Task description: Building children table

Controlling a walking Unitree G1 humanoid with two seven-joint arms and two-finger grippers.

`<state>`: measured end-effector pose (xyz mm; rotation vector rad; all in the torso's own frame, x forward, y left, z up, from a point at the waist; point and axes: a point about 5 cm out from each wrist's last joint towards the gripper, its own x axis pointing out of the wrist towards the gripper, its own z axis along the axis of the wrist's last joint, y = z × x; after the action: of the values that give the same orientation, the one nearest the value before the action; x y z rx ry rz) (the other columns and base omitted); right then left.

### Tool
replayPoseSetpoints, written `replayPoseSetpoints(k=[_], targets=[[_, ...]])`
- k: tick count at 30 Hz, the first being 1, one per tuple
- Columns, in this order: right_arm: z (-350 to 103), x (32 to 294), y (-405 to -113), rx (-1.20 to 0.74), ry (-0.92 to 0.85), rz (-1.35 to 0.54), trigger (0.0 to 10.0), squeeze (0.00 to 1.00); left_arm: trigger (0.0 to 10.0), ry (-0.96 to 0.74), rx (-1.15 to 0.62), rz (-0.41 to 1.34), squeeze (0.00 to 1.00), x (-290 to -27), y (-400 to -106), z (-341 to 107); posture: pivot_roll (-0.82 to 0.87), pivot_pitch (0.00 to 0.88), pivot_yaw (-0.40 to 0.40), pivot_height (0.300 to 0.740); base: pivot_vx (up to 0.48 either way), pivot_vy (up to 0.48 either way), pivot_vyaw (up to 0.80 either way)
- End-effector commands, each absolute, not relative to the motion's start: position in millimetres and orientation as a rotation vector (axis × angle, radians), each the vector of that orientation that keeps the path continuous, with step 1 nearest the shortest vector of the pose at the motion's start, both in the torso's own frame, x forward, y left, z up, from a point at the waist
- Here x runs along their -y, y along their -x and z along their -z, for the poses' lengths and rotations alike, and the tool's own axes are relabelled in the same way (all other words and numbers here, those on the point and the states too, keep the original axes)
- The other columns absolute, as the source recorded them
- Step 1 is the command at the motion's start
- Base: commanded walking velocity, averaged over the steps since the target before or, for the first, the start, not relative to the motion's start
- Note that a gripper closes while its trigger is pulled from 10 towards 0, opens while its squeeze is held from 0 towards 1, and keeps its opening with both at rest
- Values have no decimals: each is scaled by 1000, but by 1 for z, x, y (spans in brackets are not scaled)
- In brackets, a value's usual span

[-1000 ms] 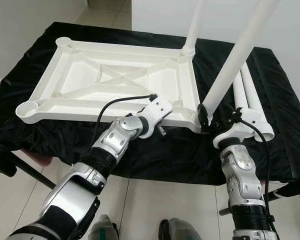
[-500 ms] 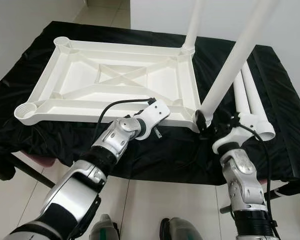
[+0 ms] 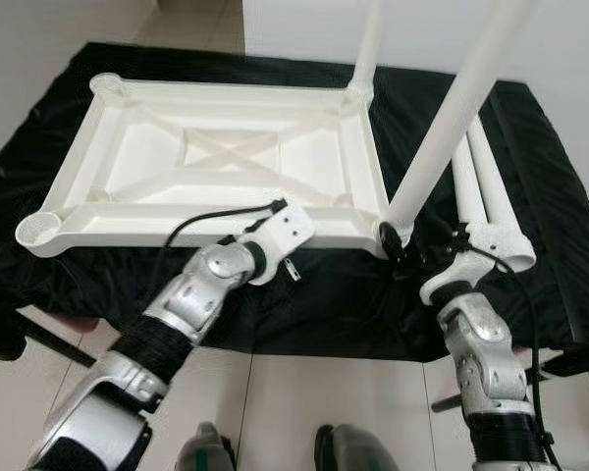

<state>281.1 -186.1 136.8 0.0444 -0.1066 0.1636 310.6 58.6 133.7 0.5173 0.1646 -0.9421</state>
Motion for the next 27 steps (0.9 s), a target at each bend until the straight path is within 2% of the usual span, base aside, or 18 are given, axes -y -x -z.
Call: replayPoseSetpoints(k=[1,2,3,4,5,6,13,20,21,27], targets=[[-136,192,-283,97,-44,-145,10000,0,10000,-483,-282,1283,0,-53,-290,-125,-79,63,12,740,0,0,0],[-137,192,-285,100,-42,-149,10000,0,9098,-474,-279,1288,0,-54,-289,-126,-76,61,12,740,0,0,0],[-137,192,-285,100,-42,-149,10000,0,9098,-474,-279,1288,0,-54,-289,-126,-76,61,12,740,0,0,0],[-138,193,-286,101,-40,-152,10000,0,5569,-466,-279,1287,0,-55,-288,-126,-75,60,12,740,0,0,0],[-138,193,-286,101,-40,-152,10000,0,5569,-466,-279,1287,0,-55,-288,-126,-75,60,12,740,0,0,0],[-138,193,-287,104,-39,-154,10000,0,10000,-451,-277,1237,0,-54,-293,-128,-75,57,13,740,0,0,0],[-141,197,-289,116,-30,-146,10000,0,10000,-460,-294,1073,0,-51,-312,-128,-84,56,20,740,0,0,0],[-142,198,-290,123,-26,-141,10000,0,10000,-490,-322,1032,0,-48,-318,-123,-91,56,30,740,0,0,0],[-142,199,-290,124,-26,-140,10000,0,235,-490,-314,1035,0,-47,-319,-124,-91,56,30,740,0,0,0],[-143,199,-290,128,-26,-133,10000,0,0,-452,-291,1074,0,-44,-318,-131,-95,62,38,740,0,0,0]])
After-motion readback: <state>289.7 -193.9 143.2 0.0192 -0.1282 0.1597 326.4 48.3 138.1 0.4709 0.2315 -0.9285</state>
